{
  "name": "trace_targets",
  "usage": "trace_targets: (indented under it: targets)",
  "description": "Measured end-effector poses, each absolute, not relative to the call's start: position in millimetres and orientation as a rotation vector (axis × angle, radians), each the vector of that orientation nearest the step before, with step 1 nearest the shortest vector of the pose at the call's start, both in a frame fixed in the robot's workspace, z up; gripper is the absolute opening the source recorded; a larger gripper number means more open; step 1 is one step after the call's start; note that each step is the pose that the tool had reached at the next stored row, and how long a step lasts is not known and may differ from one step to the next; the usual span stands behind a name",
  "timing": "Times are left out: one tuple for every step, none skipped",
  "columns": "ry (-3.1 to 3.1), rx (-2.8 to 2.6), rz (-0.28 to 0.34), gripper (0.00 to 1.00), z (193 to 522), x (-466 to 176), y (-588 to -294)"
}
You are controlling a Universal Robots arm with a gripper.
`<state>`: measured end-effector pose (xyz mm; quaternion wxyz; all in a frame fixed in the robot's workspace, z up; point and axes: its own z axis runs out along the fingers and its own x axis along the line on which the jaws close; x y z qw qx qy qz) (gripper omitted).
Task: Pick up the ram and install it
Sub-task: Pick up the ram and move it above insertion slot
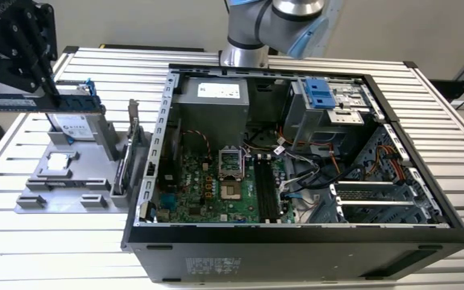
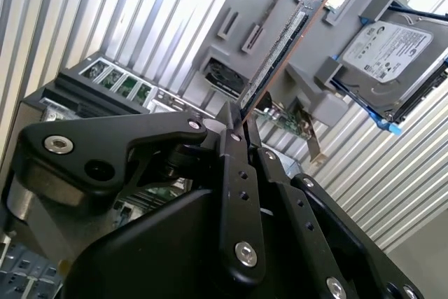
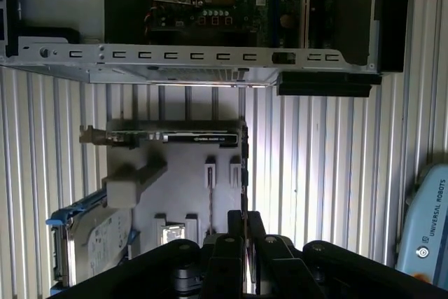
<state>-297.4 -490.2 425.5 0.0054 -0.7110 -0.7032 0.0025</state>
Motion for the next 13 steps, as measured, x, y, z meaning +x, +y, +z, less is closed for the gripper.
trace_targets:
  targets:
    - [-2.202,-2.226,0.008,0.0,425,-296,-490]
    - [-2.202,-2.226,0.008,0.0,425,-294,-490]
    - [-2.202,-2.226,0.008,0.0,425,-293,-490]
    - [-2.202,-2.226,0.008,0.0,425,-291,-490]
    - [-2.202,-2.226,0.008,0.0,425,-290,-490]
    - [-2.202,-2.226,0.008,0.0,425,-288,-490]
    - [-2.202,-2.226,0.008,0.0,425,-287,-490]
    - [-2.202,-2.226,0.008,0.0,425,-285,-490]
    - [-2.202,-2.226,0.008,0.0,425,-284,-490]
    - [-2.202,-2.226,0.008,0.0,425,-283,-490]
    - [-2.202,-2.226,0.008,0.0,426,-281,-490]
    - [-2.202,-2.226,0.008,0.0,425,-280,-490]
    - [-2.201,-2.226,0.008,0.0,425,-278,-490]
